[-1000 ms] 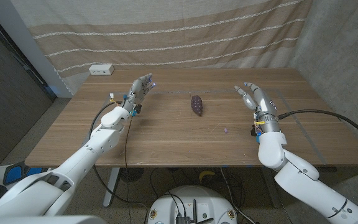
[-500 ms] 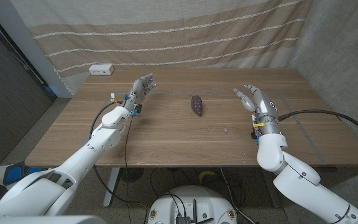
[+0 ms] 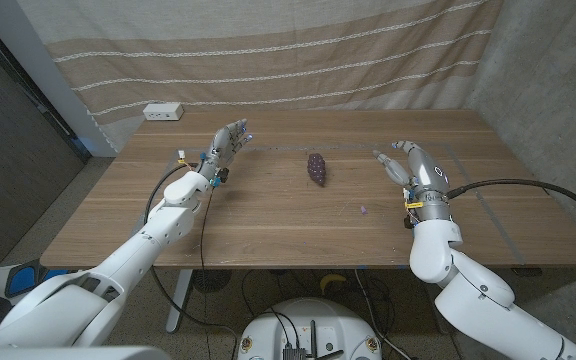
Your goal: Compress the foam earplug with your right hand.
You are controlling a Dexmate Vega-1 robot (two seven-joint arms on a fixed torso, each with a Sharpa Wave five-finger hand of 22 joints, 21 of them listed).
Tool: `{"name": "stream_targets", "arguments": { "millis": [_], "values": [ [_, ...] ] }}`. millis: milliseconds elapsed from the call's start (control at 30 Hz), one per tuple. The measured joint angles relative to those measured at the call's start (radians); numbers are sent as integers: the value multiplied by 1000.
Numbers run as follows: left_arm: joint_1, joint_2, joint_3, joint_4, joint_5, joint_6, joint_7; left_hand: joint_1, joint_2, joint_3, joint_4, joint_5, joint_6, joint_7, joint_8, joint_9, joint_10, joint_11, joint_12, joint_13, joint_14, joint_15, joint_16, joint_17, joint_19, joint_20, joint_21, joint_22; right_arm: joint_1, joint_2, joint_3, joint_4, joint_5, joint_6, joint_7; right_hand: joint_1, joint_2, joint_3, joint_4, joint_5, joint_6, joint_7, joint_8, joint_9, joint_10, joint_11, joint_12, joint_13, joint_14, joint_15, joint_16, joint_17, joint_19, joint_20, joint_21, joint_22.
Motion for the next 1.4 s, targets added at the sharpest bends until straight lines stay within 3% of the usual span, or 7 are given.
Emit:
{"name": "stream_targets", "arguments": {
  "millis": [400, 567, 833, 1133, 1400],
  "values": [
    [8, 1, -3, -3, -7, -6, -5, 0, 0, 2, -2, 0, 0, 0, 0, 0, 0, 0, 0, 0, 0, 0, 0, 0, 0, 0, 0, 0, 42, 17, -103, -21, -103, -116, -15, 51, -52, -15, 3, 10, 42, 5, 21, 10, -14, -10, 0, 8, -24, -2, -5, 5, 0, 0, 0, 0],
    [13, 3, -4, -6, -8, -8, -6, 0, 0, 2, -2, 0, 0, 0, 0, 0, 0, 0, 0, 0, 0, 0, 0, 0, -4, 4, 0, 0, 62, 25, -143, -26, -129, -149, -8, 75, -75, -22, 6, 24, 79, 4, 44, 16, 0, -25, 0, 14, -25, -4, -5, 9, 0, 0, 0, 0],
    [27, 11, -8, -25, -10, -8, -6, 0, 0, 2, -2, 0, 0, 0, 0, 0, 0, 0, 0, 0, 0, 0, 0, 0, -4, 4, -4, 0, 97, 41, -219, -28, -228, -277, 14, 98, -98, -35, 10, 41, 125, 18, 73, 27, 6, -30, 6, 23, -31, 2, -5, 14, -6, 6, -8, 0],
    [37, 16, -9, -41, -10, -8, -4, 0, 0, 2, -2, 0, 0, 0, 0, 0, 0, 0, 0, 0, 0, 0, 0, 0, -4, 4, -4, 0, 138, 56, -307, -26, -310, -391, 36, 168, -63, -16, 8, 45, 137, 16, 81, 41, 1, -26, 6, 37, -52, 1, -5, 23, -10, 9, -8, 0],
    [44, 19, -9, -51, -11, -8, -4, 0, 0, 2, -2, 0, 0, 0, 0, 0, 0, 0, 0, 0, 0, 0, 0, 0, -4, 4, -4, 0, 165, 75, -362, -8, -347, -463, 45, 184, -79, -21, 13, 40, 145, -6, 109, 55, -5, -26, 6, 50, -54, 0, -5, 28, -11, 11, -8, 0]
  ]
}}
